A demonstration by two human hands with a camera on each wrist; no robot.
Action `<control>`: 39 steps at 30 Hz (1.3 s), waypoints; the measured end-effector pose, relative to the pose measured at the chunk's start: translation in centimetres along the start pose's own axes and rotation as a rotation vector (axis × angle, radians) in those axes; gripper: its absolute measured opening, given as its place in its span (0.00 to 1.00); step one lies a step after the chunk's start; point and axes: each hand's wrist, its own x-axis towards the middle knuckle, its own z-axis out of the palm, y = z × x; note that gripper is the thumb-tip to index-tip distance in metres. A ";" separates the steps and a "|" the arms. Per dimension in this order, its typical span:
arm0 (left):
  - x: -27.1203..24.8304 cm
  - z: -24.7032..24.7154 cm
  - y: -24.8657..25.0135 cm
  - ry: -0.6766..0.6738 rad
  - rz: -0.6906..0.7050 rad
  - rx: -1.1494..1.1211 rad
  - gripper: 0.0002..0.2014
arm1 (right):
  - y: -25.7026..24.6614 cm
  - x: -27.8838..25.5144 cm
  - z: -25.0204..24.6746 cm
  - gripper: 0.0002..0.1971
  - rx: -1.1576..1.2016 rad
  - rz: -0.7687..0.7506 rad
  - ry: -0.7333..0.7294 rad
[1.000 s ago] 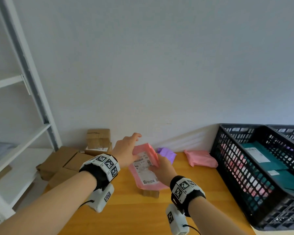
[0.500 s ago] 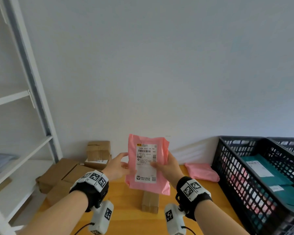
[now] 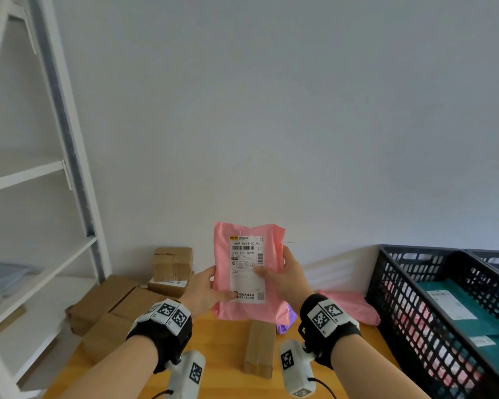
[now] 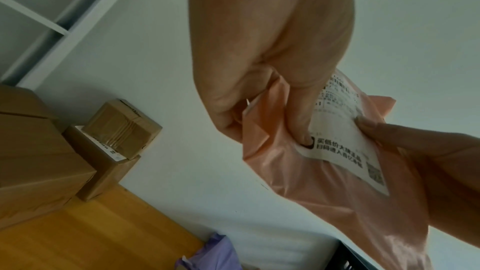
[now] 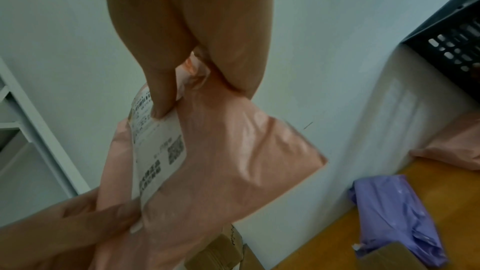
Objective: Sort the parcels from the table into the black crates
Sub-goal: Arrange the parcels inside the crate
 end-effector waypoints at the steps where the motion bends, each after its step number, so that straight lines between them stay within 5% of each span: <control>1: 0.1 -0.1 0.0 0.010 0.004 -0.008 0.30 | -0.1 0.0 -0.1 0.25 -0.018 -0.002 -0.001; 5: 0.3 -0.7 0.1 0.082 0.017 -0.077 0.28 | 0.2 -0.1 -0.7 0.38 -0.056 0.003 -0.051; 20: 0.3 -2.2 2.1 0.157 0.062 -0.109 0.22 | 0.9 0.9 -0.5 0.39 -0.036 -0.043 0.026; 30: 0.0 -1.7 1.2 0.110 0.053 -0.018 0.24 | 2.1 -0.9 -0.7 0.38 -0.056 -0.023 0.050; 39: -0.7 3.7 -1.8 -0.058 -0.022 0.003 0.23 | 6.3 -6.9 -3.1 0.37 -0.038 0.135 0.144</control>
